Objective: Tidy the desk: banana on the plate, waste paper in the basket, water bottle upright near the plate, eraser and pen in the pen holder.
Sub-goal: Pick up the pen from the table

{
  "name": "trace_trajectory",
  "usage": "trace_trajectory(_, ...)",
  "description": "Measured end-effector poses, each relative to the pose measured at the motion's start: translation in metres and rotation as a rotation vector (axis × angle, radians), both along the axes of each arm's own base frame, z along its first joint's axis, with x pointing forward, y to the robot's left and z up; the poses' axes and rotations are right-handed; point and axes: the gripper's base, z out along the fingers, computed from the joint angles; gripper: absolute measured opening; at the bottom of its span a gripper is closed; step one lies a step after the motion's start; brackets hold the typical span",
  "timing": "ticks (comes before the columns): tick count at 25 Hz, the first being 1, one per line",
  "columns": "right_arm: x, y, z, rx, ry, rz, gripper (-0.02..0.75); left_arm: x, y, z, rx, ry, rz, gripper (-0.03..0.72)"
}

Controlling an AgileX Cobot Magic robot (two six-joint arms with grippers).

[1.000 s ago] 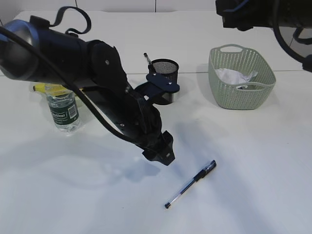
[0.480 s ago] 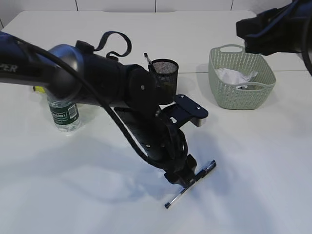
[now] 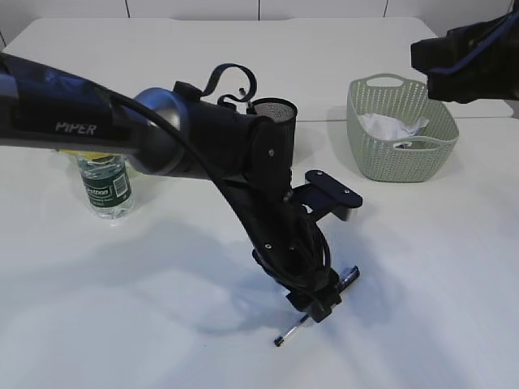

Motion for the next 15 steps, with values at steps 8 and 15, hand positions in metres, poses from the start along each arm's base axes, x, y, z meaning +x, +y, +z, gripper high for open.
trace_trajectory(8, 0.000, 0.000, 0.000, 0.000, -0.001, -0.002, 0.319, -0.004, -0.014, -0.007, 0.063, -0.012, 0.009, 0.488)
trace_trajectory(15, 0.000, 0.000, 0.000, 0.000, -0.001, -0.002, 0.319, -0.003, -0.015, -0.012, 0.099, -0.007, 0.023, 0.485)
